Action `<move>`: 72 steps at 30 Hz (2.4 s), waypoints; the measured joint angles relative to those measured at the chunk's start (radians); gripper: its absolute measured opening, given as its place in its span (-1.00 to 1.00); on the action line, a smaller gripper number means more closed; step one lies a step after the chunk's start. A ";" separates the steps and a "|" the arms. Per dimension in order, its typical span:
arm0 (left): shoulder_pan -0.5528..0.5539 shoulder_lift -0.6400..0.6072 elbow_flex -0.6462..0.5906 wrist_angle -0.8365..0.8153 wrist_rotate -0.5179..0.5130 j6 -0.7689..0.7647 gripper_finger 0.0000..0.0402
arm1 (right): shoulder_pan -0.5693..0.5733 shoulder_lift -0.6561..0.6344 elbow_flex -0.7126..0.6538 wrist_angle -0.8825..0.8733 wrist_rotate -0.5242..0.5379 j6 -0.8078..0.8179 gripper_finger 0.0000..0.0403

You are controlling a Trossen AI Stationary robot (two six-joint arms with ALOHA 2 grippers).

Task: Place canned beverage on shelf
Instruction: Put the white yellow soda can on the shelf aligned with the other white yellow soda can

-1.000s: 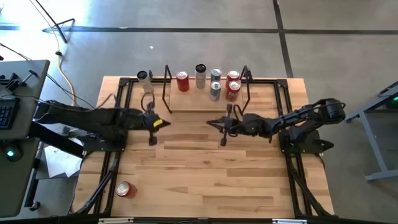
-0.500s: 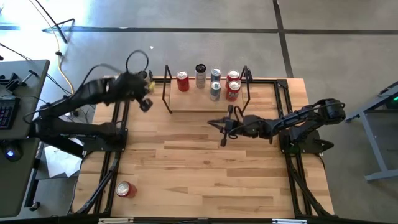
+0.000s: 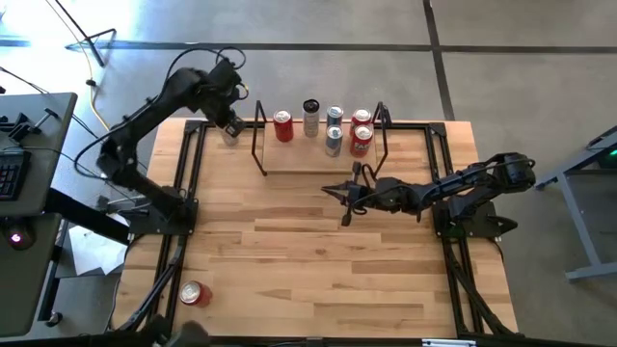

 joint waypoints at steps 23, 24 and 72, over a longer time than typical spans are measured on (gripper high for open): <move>0.179 0.149 0.021 0.009 -0.010 -0.029 0.38 | 0.000 0.000 0.000 -0.087 -0.027 -0.018 -1.00; 0.192 0.149 0.019 0.012 0.007 -0.038 0.38 | 0.000 0.000 0.000 -0.087 -0.030 -0.018 -1.00; 0.235 0.147 -0.111 0.193 0.111 0.018 0.33 | 0.000 0.000 0.000 -0.087 -0.048 -0.018 -1.00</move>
